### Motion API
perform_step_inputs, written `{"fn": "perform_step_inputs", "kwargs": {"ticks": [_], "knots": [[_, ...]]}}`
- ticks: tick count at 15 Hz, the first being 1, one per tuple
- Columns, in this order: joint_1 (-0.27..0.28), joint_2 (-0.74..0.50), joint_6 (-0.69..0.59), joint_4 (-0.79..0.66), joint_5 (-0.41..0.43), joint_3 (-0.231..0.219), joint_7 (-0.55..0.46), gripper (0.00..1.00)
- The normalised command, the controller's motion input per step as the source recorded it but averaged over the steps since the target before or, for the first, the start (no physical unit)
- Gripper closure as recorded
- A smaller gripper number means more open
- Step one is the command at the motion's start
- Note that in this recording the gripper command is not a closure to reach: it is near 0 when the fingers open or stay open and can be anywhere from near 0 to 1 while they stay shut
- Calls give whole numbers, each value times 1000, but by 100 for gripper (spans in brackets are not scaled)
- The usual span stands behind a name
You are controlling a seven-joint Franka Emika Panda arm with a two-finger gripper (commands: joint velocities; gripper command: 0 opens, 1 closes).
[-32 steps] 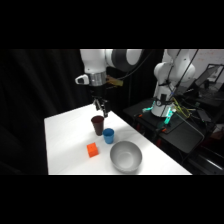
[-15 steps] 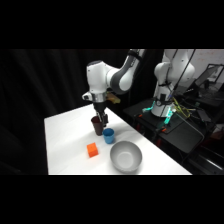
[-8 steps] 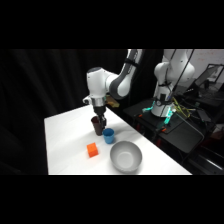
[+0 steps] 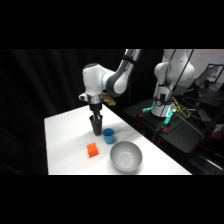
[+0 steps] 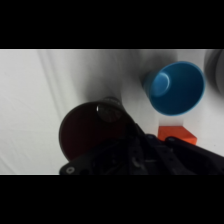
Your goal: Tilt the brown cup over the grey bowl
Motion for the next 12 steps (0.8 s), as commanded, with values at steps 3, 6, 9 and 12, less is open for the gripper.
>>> {"fn": "perform_step_inputs", "kwargs": {"ticks": [3, 6, 9, 12], "knots": [[127, -368, -505, 208, -274, -102, 267, 14], [143, -318, -560, 244, -221, 4, 260, 14], [146, -160, -448, 239, -66, 140, 188, 14], [169, -26, -353, 244, 86, 205, 112, 14]]}}
